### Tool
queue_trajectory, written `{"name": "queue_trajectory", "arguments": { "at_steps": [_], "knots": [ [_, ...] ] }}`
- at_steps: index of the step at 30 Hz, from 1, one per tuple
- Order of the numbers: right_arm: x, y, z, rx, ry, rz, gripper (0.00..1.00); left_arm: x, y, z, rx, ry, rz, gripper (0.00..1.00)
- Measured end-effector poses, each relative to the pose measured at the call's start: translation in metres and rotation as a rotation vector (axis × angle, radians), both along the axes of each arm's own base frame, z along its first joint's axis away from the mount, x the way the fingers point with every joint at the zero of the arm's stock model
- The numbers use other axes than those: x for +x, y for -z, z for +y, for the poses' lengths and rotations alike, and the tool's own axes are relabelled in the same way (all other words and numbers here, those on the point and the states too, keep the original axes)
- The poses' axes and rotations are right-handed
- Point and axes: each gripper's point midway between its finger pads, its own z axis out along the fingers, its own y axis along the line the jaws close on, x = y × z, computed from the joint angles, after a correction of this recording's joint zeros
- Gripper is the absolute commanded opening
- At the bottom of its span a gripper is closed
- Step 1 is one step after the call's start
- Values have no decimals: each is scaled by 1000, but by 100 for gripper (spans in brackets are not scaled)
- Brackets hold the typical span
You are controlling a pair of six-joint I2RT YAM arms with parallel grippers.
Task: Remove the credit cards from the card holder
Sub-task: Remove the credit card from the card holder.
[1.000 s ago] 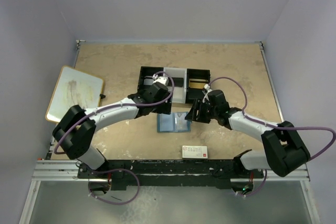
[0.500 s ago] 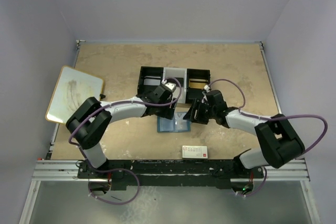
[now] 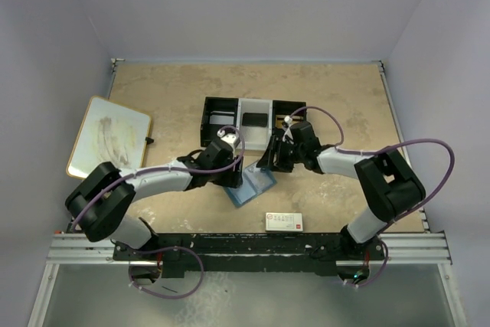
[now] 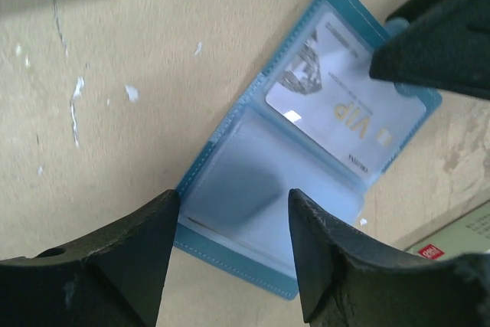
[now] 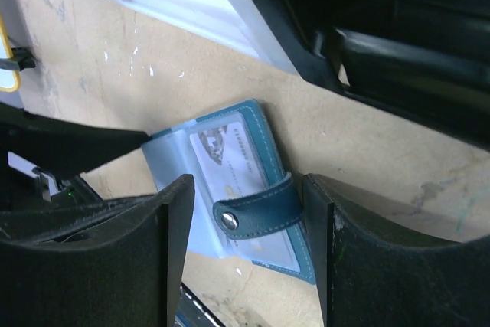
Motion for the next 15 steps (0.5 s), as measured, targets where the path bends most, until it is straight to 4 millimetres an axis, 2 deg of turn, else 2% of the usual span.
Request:
{"name": "queue_trajectory", "arguments": {
  "at_steps": [5,10,13,15],
  "knots": [
    [10,-6,3,-41,-32,-22,63,-20,-1,8,-49,-42,25,57],
    [23,-21,3,-87,-28,-72,64,-40,-3,4,-99,-61,48,57],
    [19,-27,-10,-114,51,-83,64,-49,-4,-1,-138,-72,65,56],
    [4,-28,-21,-105,98,-75,64,-53,-4,-4,-167,-86,72,56]
  ]
}}
